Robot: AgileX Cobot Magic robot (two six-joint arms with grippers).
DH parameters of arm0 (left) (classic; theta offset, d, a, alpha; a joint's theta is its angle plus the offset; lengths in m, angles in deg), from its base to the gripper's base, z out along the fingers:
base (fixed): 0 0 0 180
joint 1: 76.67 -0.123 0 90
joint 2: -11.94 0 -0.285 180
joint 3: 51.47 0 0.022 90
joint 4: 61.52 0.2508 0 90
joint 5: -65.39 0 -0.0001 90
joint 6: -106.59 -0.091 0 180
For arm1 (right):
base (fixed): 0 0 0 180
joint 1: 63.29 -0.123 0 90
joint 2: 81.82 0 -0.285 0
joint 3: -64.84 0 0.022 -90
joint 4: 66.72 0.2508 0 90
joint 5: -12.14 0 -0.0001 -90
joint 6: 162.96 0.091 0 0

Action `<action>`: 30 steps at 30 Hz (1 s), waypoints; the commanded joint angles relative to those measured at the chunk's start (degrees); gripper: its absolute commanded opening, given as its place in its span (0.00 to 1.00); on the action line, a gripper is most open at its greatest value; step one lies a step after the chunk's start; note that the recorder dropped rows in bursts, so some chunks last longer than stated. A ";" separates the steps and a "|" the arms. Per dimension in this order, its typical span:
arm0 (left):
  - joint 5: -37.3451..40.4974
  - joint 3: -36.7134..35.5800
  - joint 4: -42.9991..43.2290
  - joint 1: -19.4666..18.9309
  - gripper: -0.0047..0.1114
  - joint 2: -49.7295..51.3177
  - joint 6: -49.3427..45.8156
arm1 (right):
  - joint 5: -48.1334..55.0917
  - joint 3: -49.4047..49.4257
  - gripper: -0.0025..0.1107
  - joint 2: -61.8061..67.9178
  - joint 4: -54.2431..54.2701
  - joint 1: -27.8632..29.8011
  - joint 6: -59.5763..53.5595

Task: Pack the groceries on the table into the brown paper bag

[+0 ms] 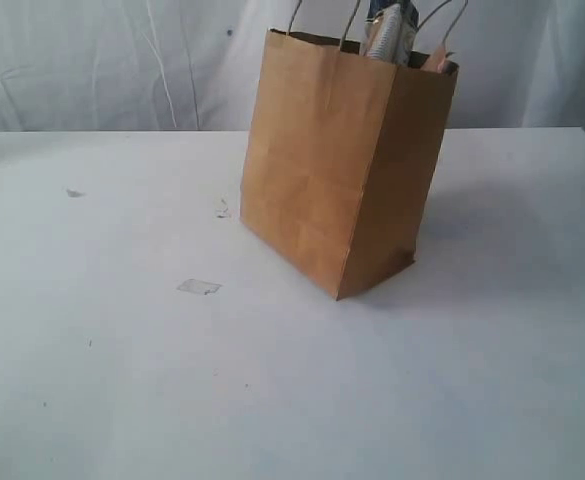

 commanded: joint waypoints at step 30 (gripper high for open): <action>-0.22 -0.26 -0.33 -0.01 0.04 -0.25 0.00 | -0.86 24.26 0.02 -1.88 -8.08 -5.71 9.02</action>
